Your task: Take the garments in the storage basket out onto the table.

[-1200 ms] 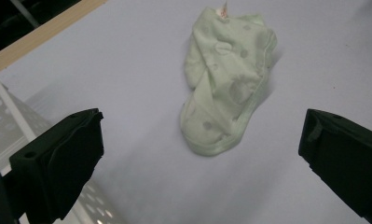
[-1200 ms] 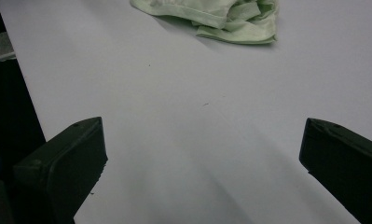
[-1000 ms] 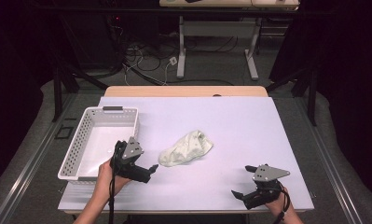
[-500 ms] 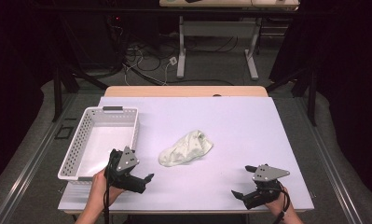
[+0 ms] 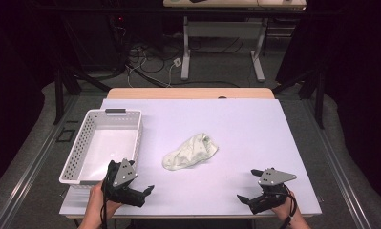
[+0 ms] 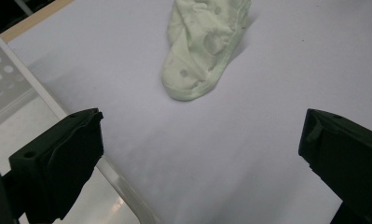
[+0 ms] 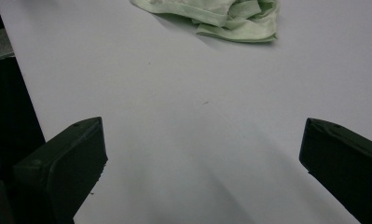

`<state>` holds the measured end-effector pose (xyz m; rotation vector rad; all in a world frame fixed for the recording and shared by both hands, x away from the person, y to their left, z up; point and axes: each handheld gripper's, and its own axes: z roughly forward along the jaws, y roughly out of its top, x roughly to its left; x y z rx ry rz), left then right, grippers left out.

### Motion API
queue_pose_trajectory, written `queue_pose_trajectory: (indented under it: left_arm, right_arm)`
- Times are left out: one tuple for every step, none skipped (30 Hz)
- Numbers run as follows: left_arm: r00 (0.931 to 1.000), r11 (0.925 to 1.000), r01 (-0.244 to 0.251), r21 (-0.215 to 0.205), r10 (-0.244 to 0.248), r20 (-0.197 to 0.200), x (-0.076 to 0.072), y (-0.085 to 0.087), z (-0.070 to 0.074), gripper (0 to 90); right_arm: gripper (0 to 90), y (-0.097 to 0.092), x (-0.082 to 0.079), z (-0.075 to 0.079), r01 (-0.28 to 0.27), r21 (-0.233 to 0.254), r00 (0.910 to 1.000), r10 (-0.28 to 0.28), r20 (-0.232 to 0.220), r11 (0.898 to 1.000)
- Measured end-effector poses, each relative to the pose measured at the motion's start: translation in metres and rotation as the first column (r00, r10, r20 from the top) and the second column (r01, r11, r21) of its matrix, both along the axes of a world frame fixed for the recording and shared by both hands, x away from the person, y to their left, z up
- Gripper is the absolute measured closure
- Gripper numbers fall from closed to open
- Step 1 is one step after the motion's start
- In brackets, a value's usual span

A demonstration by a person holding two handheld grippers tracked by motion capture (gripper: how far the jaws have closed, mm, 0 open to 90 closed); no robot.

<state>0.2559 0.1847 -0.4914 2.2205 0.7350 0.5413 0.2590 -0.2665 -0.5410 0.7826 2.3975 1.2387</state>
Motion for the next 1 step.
queue_pose_trajectory:
  left_arm:
    - [1.0000, 1.0000, 0.000, 0.003, 0.000, 0.003, -0.0016, -0.0001, -0.0006, 0.0]
  right_arm:
    - [0.2, 0.0000, 0.0000, -0.0001, 0.000, 0.000, 1.0000, 0.000, 0.001, 1.000]
